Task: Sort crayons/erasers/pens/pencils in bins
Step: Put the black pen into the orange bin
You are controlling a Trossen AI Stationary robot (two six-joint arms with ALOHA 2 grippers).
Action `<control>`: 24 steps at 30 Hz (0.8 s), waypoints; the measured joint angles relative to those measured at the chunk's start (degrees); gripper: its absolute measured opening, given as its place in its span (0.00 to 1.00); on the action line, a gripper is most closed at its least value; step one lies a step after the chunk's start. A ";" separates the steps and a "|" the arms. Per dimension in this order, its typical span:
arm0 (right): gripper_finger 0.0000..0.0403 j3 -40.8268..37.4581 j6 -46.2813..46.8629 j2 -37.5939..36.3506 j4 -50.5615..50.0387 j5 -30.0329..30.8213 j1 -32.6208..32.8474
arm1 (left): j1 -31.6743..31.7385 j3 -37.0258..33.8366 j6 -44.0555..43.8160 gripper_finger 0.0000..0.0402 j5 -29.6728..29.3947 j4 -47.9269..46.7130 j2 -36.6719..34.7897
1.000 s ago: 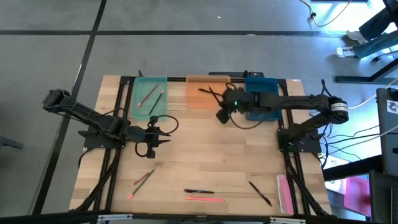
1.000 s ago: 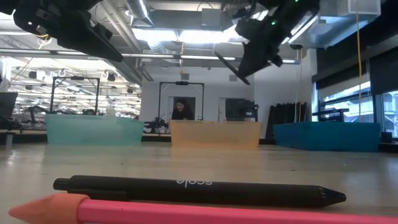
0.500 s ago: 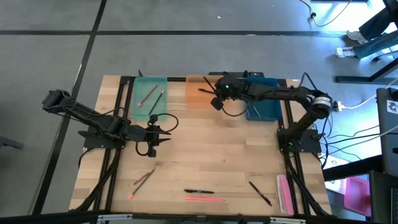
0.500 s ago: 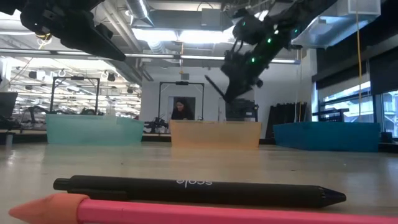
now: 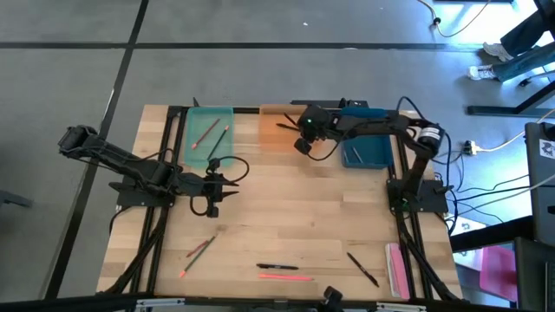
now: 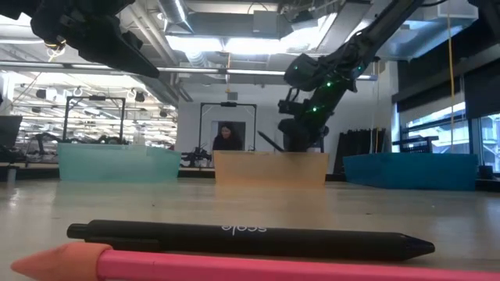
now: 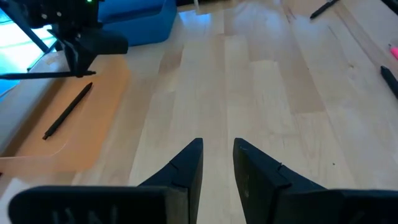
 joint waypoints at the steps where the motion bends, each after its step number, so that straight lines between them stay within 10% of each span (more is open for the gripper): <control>1: 0.17 -0.02 -0.01 0.29 0.06 -0.27 -0.05 | 0.00 0.00 0.00 0.20 -0.01 0.00 0.00; 24: 0.18 -0.05 -0.15 1.93 1.92 -1.58 -0.26 | 0.13 0.00 -0.02 0.20 0.03 0.02 0.00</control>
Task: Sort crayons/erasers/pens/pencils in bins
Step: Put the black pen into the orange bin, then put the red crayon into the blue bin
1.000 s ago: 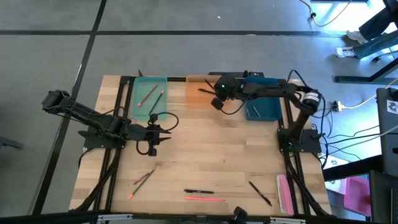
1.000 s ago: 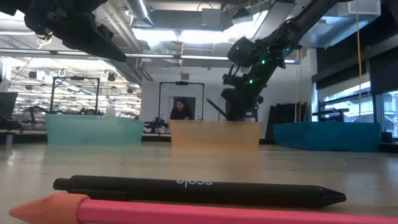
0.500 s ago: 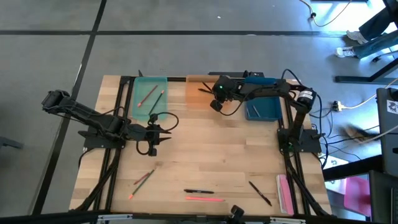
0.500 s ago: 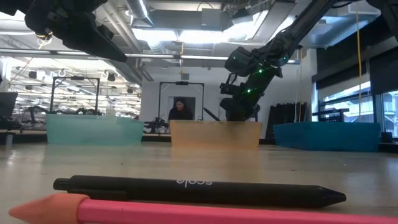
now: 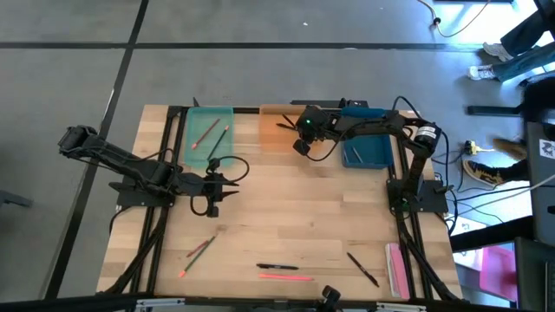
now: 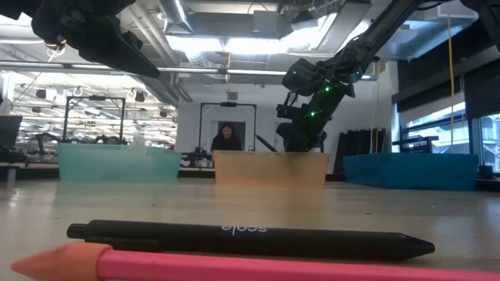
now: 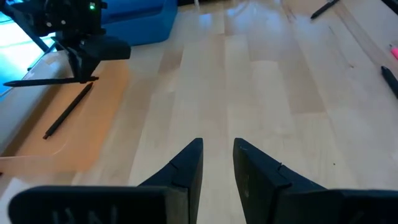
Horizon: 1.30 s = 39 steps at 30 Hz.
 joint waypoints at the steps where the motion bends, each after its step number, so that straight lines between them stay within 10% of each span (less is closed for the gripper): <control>1: 0.19 0.00 -0.01 0.00 0.00 0.00 0.01 | 0.00 0.00 0.00 0.20 -0.36 0.00 0.00; 24: 0.35 0.02 -1.31 -9.39 -1.28 0.01 1.53 | 0.02 0.02 -10.14 0.20 -9.35 -3.63 0.00; 39: 0.35 0.09 -4.73 -18.25 -7.42 -6.11 27.15 | -2.21 0.02 -21.56 0.20 -2.89 -14.10 0.00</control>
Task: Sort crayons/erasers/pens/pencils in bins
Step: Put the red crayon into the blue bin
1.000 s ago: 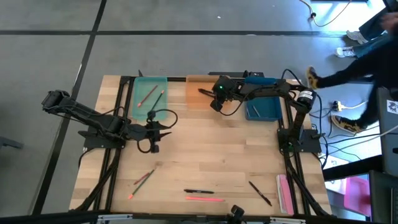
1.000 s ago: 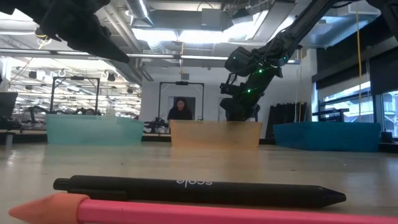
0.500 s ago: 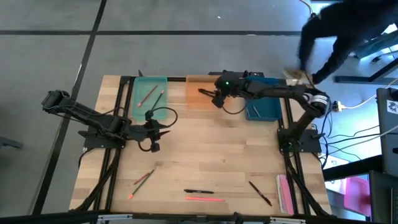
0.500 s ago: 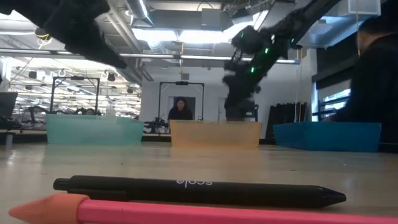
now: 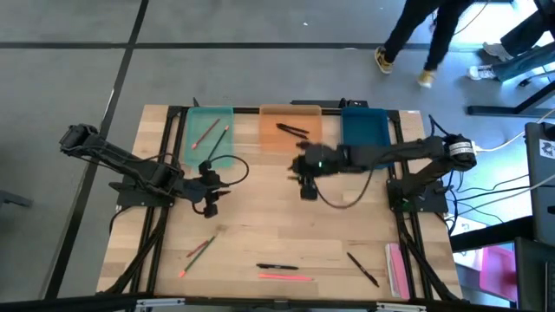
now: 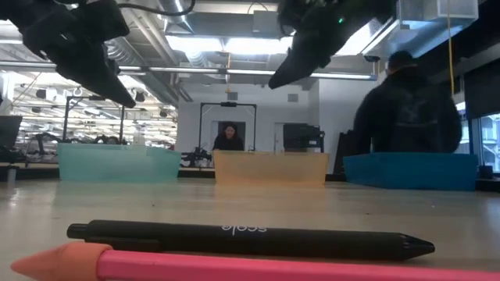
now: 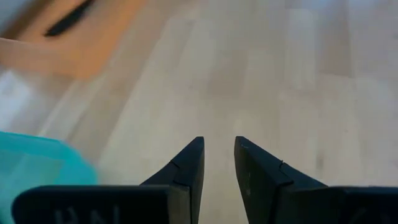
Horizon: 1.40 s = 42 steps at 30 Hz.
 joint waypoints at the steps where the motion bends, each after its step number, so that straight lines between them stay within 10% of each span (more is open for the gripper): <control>1: 0.35 0.00 0.69 0.20 -0.40 0.73 1.80 | -0.43 0.00 -0.04 0.20 1.05 -0.02 0.00; 16: 0.35 -0.07 8.03 0.28 0.25 5.76 17.02 | -13.26 0.00 -23.89 0.20 14.98 -7.34 0.00; 42: 0.35 -0.07 9.50 0.28 0.07 5.81 17.61 | -34.61 -0.02 -49.00 0.20 15.23 -0.38 16.65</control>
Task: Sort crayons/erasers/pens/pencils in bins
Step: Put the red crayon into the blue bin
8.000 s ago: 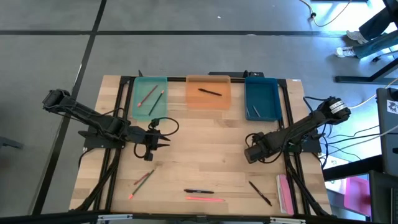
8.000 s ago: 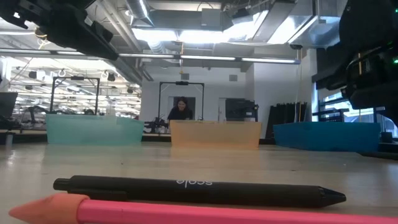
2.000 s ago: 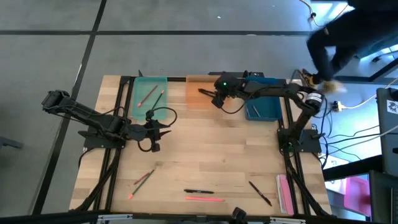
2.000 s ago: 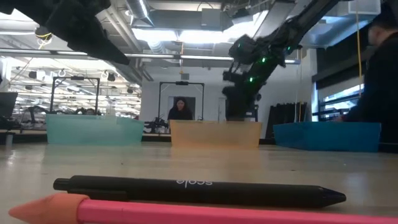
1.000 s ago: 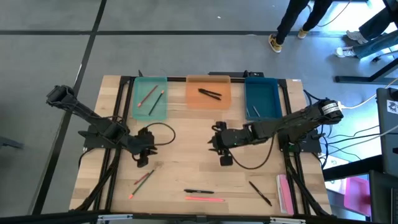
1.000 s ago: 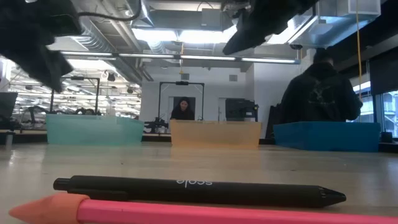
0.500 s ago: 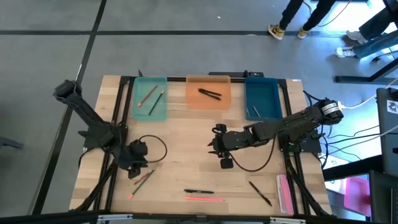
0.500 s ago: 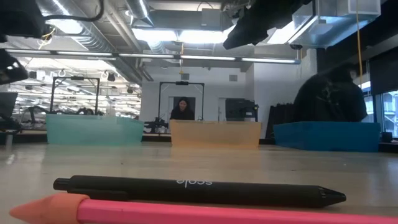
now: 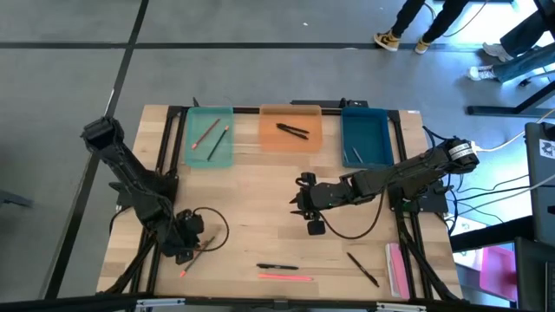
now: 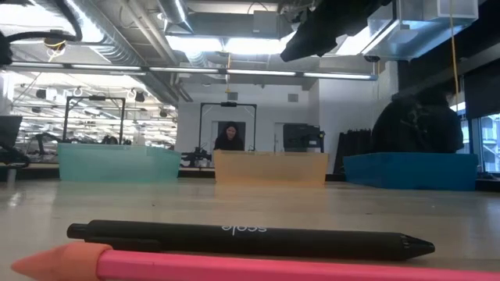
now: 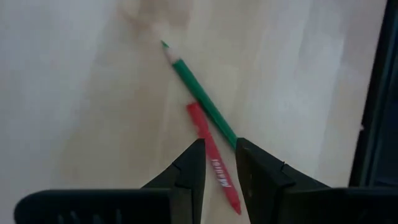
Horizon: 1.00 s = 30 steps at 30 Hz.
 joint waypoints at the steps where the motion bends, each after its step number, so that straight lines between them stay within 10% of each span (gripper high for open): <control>1: 0.35 0.00 -0.02 0.00 -0.01 -0.02 0.00 | -0.41 0.16 -0.46 0.20 -0.01 0.33 0.51; 30: 0.35 0.00 1.65 0.04 0.91 -0.04 0.00 | -5.77 11.04 -1.49 0.20 -4.41 -11.93 15.98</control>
